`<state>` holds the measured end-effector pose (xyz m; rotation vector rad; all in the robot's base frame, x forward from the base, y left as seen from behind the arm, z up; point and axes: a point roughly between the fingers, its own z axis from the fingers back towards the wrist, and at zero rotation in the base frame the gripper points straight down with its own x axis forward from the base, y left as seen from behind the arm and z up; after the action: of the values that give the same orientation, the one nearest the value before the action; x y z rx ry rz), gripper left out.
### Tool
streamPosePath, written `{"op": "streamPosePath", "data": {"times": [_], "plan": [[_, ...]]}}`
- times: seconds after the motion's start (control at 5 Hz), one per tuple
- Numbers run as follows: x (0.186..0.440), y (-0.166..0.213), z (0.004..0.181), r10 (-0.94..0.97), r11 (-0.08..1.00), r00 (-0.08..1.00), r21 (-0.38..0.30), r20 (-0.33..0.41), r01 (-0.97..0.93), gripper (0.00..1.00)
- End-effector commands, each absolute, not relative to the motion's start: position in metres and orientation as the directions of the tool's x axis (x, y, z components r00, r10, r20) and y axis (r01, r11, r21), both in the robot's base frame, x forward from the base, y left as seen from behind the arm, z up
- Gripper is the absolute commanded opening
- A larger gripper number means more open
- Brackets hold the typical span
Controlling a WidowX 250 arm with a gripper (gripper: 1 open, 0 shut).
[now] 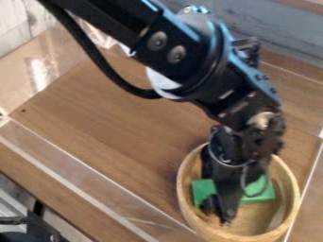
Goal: Remove the green block from the brown bowl and put it on the table
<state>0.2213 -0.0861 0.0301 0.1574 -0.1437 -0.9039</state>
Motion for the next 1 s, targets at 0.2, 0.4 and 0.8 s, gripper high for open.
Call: {"op": "streamPosePath", "data": {"times": [0.2, 0.4, 0.8], "plan": [[0.232, -0.085, 0.034, -0.789, 0.609, 0.613, 0.198, 0.048, 0.768, 0.00], [0.239, -0.094, 0.035, -0.813, 0.576, 0.581, 0.195, 0.036, 0.794, 0.00], [0.241, -0.092, 0.065, -0.815, 0.569, 0.579, 0.194, 0.004, 0.799, 0.00]]}}
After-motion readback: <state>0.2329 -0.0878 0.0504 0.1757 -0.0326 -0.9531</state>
